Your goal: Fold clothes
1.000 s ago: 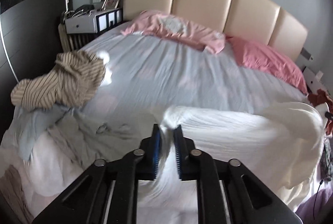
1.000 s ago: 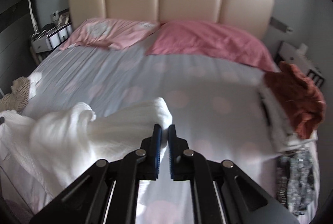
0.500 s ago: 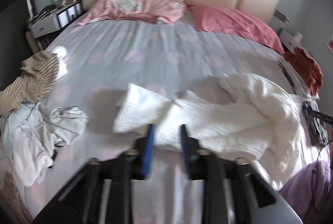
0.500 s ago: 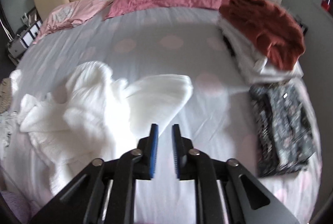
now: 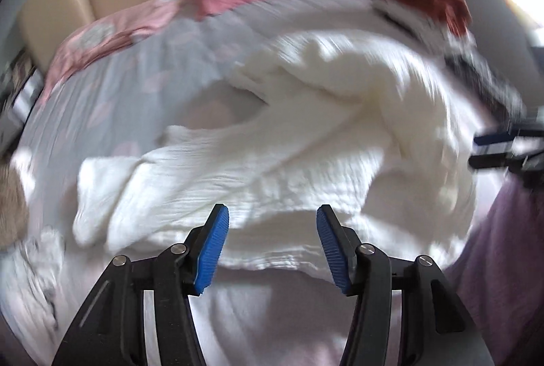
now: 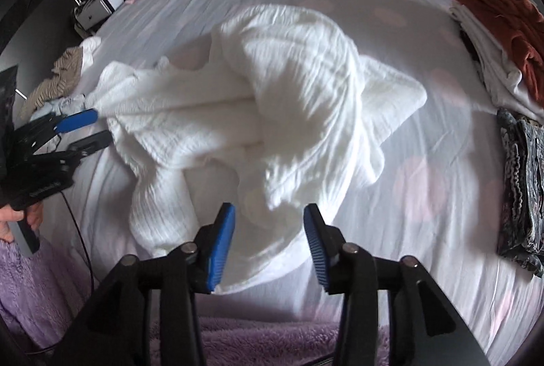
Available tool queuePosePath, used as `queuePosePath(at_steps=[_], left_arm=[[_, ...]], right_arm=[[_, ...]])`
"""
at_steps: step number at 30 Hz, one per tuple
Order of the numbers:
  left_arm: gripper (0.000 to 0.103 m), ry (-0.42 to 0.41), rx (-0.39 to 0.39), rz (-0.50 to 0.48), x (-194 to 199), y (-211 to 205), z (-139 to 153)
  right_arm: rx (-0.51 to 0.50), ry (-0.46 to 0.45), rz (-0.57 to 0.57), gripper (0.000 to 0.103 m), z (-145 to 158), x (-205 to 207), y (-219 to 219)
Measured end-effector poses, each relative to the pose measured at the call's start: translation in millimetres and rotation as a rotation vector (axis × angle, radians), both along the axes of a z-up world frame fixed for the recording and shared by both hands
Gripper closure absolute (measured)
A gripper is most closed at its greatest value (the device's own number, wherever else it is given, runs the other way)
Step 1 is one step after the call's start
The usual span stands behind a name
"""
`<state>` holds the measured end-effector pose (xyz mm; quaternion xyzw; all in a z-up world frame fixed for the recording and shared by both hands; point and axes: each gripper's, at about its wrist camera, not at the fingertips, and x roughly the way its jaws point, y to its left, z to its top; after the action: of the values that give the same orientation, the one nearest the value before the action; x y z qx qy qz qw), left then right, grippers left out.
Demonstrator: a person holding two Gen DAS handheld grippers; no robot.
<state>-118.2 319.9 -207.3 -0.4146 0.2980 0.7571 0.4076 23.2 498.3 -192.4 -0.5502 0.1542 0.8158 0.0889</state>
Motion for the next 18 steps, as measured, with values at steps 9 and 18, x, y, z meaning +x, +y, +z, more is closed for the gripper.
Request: queuePosePath(at_steps=[9, 18], left_arm=[[0.049, 0.019, -0.099, -0.015, -11.5, 27.0, -39.1], [0.098, -0.003, 0.097, 0.120, -34.5, 21.3, -5.2]], right_arm=[[0.014, -0.076, -0.063, 0.065, -26.4, -6.5, 7.9], [0.048, 0.024, -0.141, 0.099, -11.7, 1.8, 21.2]])
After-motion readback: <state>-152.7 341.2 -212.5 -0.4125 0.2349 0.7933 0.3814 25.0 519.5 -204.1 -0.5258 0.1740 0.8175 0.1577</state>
